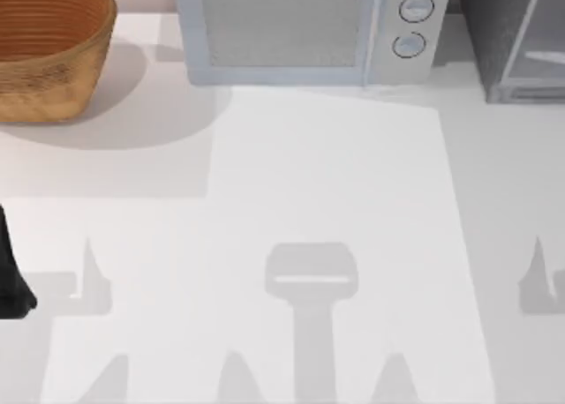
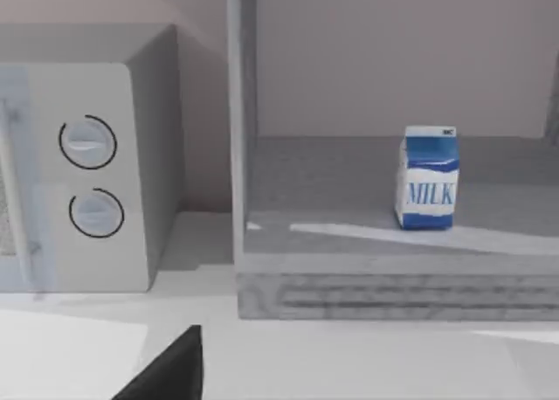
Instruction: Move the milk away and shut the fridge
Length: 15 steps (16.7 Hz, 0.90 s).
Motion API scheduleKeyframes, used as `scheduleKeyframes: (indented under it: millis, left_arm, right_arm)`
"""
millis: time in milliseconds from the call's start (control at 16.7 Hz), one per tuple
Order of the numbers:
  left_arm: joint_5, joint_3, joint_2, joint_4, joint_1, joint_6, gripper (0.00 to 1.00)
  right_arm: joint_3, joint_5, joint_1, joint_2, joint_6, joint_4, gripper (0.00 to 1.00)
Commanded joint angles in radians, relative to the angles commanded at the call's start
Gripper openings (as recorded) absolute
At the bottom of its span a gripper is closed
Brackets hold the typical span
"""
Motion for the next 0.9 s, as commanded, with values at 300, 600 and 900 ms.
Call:
scheduleKeyframes:
  millis: [300, 600, 900]
  left_arm:
    - [0.0, 0.0, 0.0, 0.0, 0.0, 0.0, 1.0]
    - [0.0, 0.0, 0.0, 0.0, 0.0, 0.0, 1.0]
    - [0.0, 0.0, 0.0, 0.0, 0.0, 0.0, 1.0]
  right_arm:
    - [-0.009, 0.001, 0.001, -0.01, 0.001, -0.007, 1.0]
    - [0.045, -0.002, 0.001, -0.067, -0.002, -0.072, 1.0]
    - [0.232, -0.002, 0.003, -0.29, -0.015, -0.39, 1.0]
